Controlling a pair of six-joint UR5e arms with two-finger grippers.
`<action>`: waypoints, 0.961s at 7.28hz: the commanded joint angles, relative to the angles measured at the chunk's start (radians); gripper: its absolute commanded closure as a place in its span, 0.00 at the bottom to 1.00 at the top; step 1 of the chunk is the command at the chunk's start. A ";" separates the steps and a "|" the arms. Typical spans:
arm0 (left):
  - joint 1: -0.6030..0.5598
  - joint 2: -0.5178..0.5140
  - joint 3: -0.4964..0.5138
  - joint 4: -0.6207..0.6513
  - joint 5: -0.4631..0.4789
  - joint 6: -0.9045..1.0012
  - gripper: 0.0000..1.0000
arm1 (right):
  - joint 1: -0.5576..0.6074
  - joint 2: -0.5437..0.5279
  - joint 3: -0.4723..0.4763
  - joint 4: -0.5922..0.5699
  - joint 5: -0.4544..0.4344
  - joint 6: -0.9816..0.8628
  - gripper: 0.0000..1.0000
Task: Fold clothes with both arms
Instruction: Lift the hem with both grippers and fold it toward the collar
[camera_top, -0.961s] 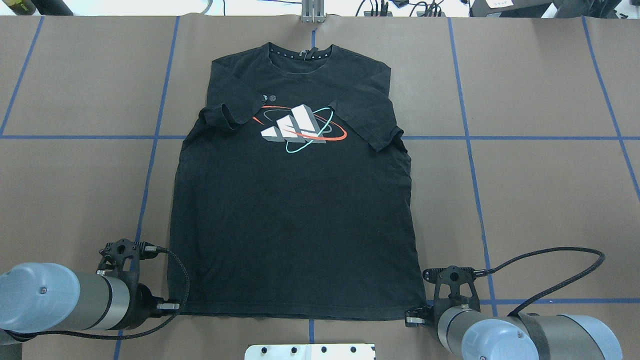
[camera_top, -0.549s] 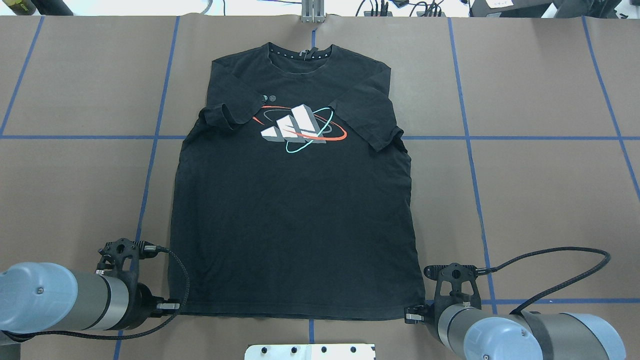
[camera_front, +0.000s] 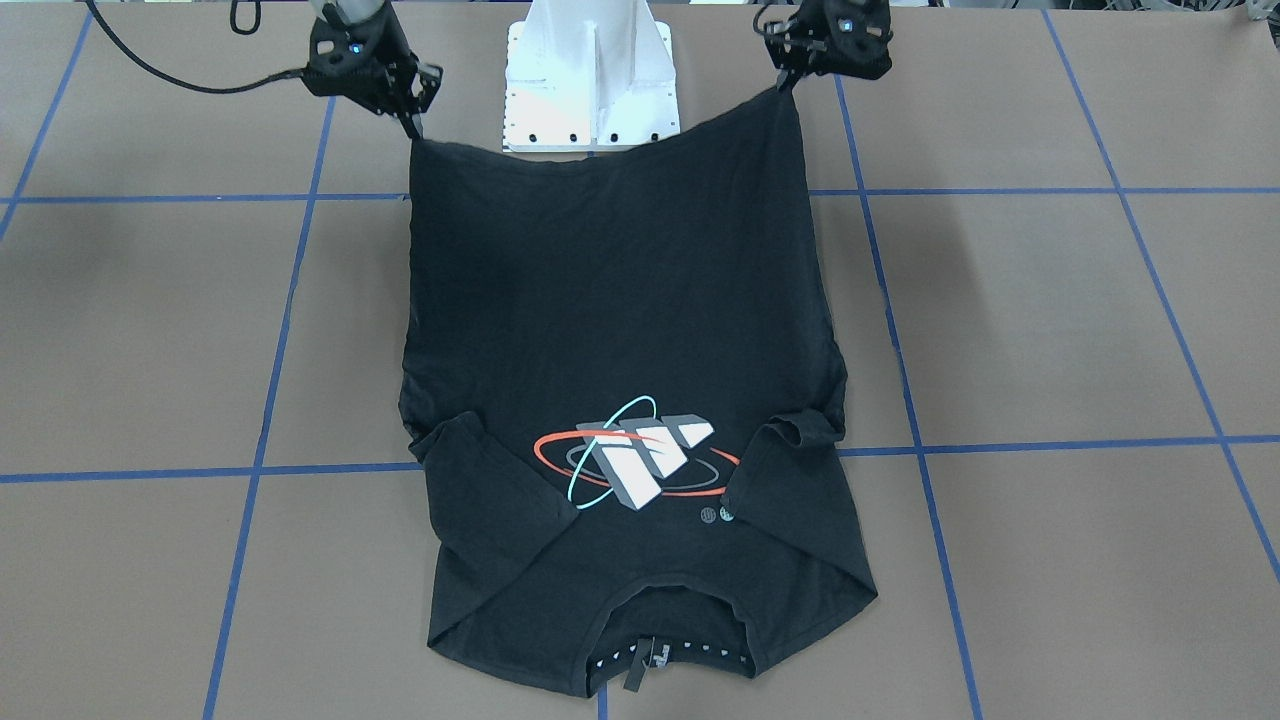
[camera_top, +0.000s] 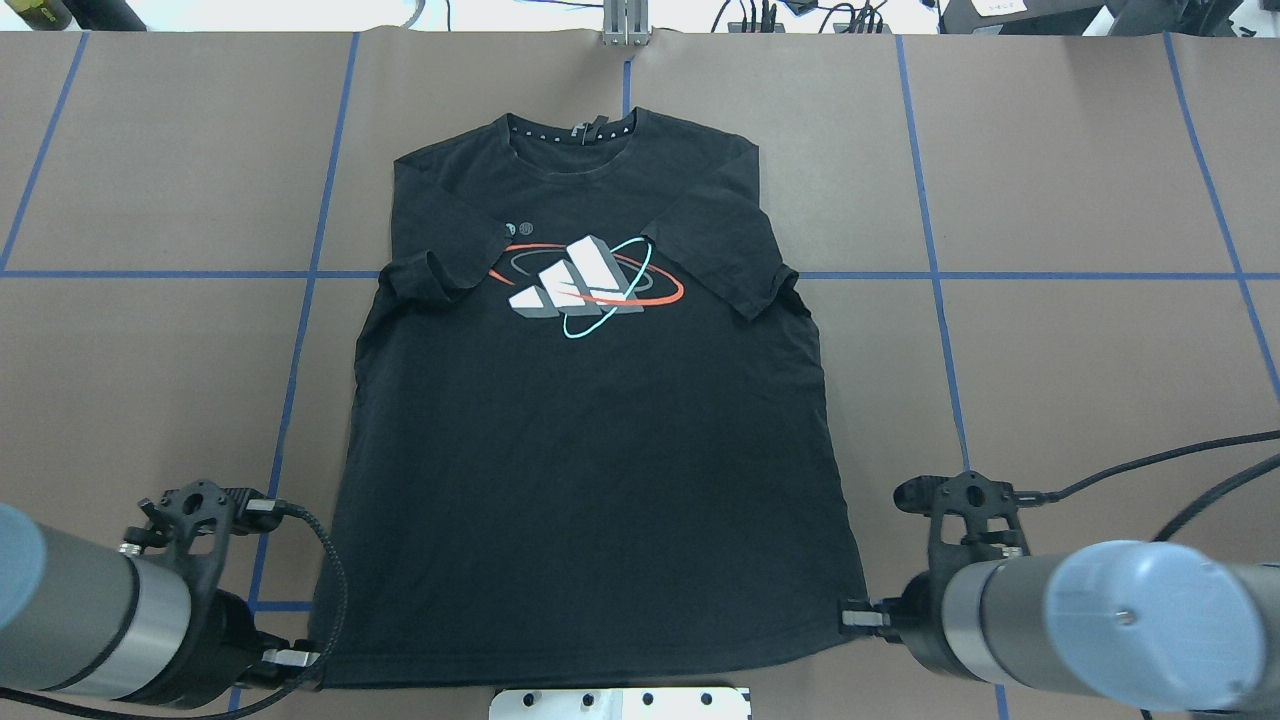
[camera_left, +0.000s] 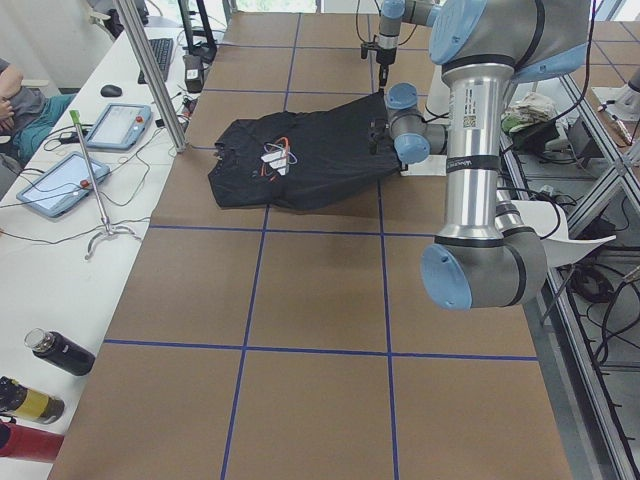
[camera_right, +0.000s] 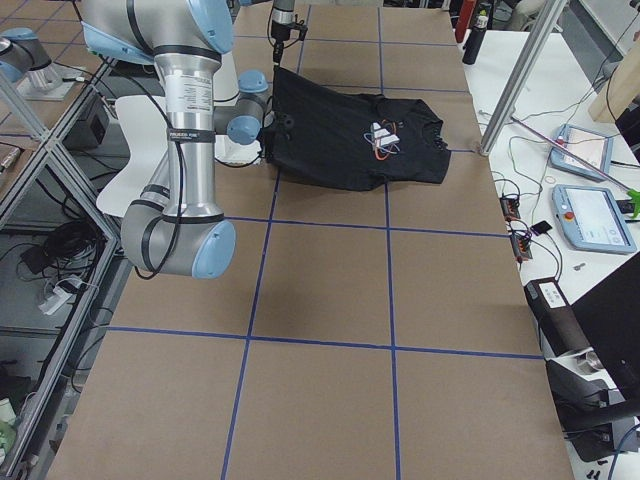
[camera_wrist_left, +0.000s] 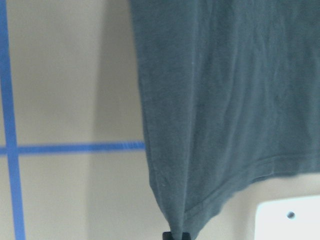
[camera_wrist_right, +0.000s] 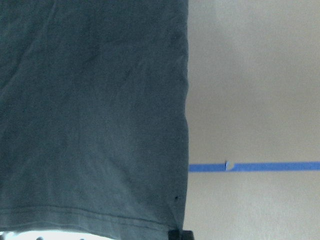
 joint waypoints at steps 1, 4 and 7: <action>-0.059 0.001 -0.107 0.022 -0.148 0.013 1.00 | 0.013 -0.056 0.196 -0.036 0.201 -0.019 1.00; -0.064 0.004 -0.225 0.100 -0.194 0.018 1.00 | -0.007 -0.054 0.275 -0.108 0.262 -0.017 1.00; -0.098 -0.061 -0.028 0.125 -0.034 0.018 1.00 | 0.075 0.060 0.067 -0.195 0.074 -0.022 1.00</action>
